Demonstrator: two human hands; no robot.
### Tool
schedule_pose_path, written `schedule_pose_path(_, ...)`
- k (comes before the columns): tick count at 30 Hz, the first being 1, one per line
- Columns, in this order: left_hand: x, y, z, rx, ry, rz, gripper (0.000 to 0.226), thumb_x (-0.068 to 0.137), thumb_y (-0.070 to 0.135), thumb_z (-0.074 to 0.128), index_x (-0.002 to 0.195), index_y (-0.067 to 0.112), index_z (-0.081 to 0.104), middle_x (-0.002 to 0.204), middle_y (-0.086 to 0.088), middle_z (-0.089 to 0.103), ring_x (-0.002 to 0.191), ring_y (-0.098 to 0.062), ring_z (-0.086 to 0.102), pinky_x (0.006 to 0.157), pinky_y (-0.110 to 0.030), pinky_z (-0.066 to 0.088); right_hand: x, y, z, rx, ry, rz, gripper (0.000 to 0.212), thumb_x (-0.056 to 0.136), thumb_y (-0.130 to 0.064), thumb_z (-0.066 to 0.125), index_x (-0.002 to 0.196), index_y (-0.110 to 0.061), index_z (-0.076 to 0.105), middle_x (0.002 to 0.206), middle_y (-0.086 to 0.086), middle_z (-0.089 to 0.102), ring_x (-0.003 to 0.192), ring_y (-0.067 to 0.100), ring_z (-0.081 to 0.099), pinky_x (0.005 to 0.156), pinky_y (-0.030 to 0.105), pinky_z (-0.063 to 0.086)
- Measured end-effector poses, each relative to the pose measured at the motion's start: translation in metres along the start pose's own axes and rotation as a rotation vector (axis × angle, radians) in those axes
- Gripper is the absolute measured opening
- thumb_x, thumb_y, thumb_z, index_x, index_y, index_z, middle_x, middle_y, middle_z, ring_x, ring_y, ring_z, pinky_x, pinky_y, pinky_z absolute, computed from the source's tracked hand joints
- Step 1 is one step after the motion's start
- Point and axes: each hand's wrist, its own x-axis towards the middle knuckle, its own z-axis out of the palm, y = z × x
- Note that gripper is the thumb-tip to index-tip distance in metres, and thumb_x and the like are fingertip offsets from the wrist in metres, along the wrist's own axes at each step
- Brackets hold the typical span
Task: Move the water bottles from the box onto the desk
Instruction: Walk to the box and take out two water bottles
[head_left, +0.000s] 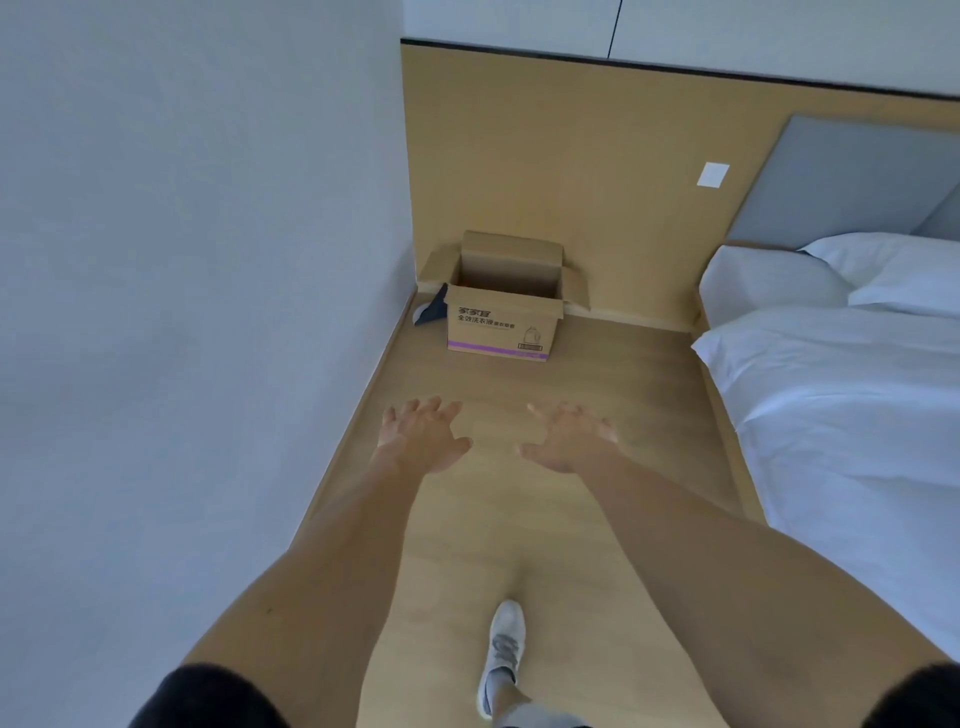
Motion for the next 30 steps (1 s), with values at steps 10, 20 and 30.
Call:
schedule_pose_path(10, 0.174, -0.025, -0.051, 0.006, -0.007, -0.033, 0.063, 0.097, 0.056, 0.044, 0.154, 0.034, 0.029, 0.157, 0.003, 0.035, 0.145, -0.027, 0.030, 0.117, -0.053, 0.022, 0.176, 0.002, -0.061, 0.086, 0.000, -0.019, 0.081, 0.085, -0.069, 0.050, 0.155, -0.043, 0.019, 0.163, 0.001, 0.024, 0.148, 0.028, 0.025, 0.114, 0.051, 0.025)
schedule_pose_path(20, 0.338, -0.007, -0.109, 0.001, 0.003, 0.003, 0.056, 0.094, 0.051, 0.048, 0.145, 0.030, 0.039, 0.144, 0.000, 0.048, 0.133, -0.028, 0.043, 0.110, -0.052, 0.032, 0.313, 0.027, -0.122, 0.081, -0.004, -0.013, 0.082, 0.086, -0.072, 0.050, 0.156, -0.040, 0.020, 0.161, 0.000, 0.029, 0.146, 0.028, 0.028, 0.115, 0.053, 0.027)
schedule_pose_path(30, 0.495, 0.004, -0.134, -0.028, -0.040, 0.124, 0.060, 0.097, 0.048, 0.046, 0.153, 0.031, 0.033, 0.150, -0.002, 0.044, 0.138, -0.028, 0.040, 0.113, -0.054, 0.031, 0.437, 0.053, -0.162, 0.137, -0.007, 0.131, 0.071, 0.080, -0.070, 0.052, 0.143, -0.042, 0.035, 0.143, 0.003, 0.048, 0.131, 0.032, 0.044, 0.101, 0.052, 0.036)
